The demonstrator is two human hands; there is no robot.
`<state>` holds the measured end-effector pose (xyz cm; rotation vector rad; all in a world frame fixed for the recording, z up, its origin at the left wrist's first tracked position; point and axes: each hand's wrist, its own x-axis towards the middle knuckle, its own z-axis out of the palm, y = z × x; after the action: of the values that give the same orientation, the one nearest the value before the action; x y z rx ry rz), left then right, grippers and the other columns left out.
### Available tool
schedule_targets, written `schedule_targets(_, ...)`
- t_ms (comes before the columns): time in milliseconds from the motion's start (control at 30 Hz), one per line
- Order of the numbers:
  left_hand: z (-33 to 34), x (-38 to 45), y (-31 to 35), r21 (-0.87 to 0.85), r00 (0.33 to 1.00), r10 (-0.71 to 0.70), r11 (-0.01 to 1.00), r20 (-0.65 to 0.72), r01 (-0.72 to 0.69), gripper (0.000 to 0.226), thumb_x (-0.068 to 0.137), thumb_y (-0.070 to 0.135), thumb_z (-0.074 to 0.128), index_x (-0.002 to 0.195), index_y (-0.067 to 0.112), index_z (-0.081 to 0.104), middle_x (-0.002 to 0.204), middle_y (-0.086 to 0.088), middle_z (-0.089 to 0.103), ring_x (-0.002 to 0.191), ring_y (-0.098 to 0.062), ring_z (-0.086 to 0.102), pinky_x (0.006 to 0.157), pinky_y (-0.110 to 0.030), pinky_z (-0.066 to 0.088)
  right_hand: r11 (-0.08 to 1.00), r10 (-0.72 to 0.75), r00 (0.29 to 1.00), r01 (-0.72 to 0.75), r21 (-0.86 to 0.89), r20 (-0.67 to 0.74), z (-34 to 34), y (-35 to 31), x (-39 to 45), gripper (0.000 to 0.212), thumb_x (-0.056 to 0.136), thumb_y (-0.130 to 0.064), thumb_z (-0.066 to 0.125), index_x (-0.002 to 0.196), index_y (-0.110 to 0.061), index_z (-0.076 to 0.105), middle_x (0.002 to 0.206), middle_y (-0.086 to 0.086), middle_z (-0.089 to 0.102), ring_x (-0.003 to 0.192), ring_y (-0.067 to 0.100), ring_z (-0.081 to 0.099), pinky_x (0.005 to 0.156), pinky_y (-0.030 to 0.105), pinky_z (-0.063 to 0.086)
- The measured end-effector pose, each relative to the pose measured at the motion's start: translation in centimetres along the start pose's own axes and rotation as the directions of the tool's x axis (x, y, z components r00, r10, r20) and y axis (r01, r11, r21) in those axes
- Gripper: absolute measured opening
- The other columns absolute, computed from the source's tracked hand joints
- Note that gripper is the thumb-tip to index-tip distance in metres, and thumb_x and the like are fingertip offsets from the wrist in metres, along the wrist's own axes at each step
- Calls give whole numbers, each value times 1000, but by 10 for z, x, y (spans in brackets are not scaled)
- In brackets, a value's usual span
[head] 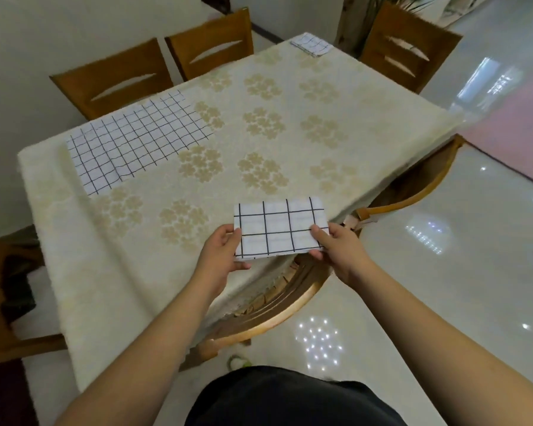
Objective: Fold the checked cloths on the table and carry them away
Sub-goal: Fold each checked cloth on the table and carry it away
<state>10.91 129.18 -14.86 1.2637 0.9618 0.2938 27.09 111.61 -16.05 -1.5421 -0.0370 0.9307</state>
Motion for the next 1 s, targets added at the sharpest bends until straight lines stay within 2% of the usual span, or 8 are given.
schedule_targets(133,55,-18,12,80,998,35,996,57,-40,21,100,19,51,117,8,55,105,-8,67,78,-17,67,50,-27,55,997,-71,996,71,3,-48,-52,-13,-27,17,97,-22,56,109,-14,64,107,8,70,94,19,69,70,25,59)
schedule_targets(233,100,-29,15,168,989,67,982,130,-89,16,99,18,53,111,8,59,100,-6,71,79,-19,69,55,-29,57,991,-131,986,127,-39,-106,-97,-15,-46,18,97,-24,56,108,-14,65,106,9,70,90,19,68,66,25,57)
schedule_targets(367,151,-42,11,252,969,101,955,227,-159,5,96,14,57,97,11,61,86,-6,71,55,-3,63,46,-18,47,985,-171,968,163,-58,-185,-158,-4,-69,23,95,-22,59,113,-12,67,101,4,74,94,22,70,77,31,56)
schedule_targets(467,185,-50,5,282,940,118,936,319,-213,3,94,11,60,94,12,63,88,-9,73,66,-12,68,55,-18,51,982,-188,959,183,-48,-210,-197,7,-86,21,93,-18,61,112,-12,69,101,3,75,94,19,71,85,34,55)
schedule_targets(600,221,-59,-1,308,893,94,918,439,-249,13,94,11,61,106,15,61,89,-7,73,77,-9,71,65,-15,53,981,-184,945,192,5,-272,-236,20,-106,21,92,-11,62,112,-11,68,101,6,75,93,21,71,80,32,56)
schedule_targets(700,239,-59,-3,353,858,19,906,514,-232,20,93,14,62,113,15,60,96,-8,74,90,-20,71,77,-25,57,980,-151,936,184,75,-317,-256,26,-113,17,91,-6,61,107,-8,66,100,10,74,88,22,71,74,30,54)
schedule_targets(800,253,-50,-5,419,822,-49,877,567,-236,22,89,14,66,110,19,62,101,-2,74,94,-18,71,88,-36,56,972,-135,915,196,127,-381,-269,26,-114,13,91,-5,60,103,-8,66,95,8,75,82,19,71,67,26,54)
schedule_targets(1000,289,-18,-5,377,721,-112,900,684,-218,41,88,5,65,124,21,53,114,0,70,99,-15,70,89,-34,55,977,-81,885,162,141,-459,-289,26,-101,15,92,-7,59,106,-7,65,97,9,74,83,20,70,68,30,52)
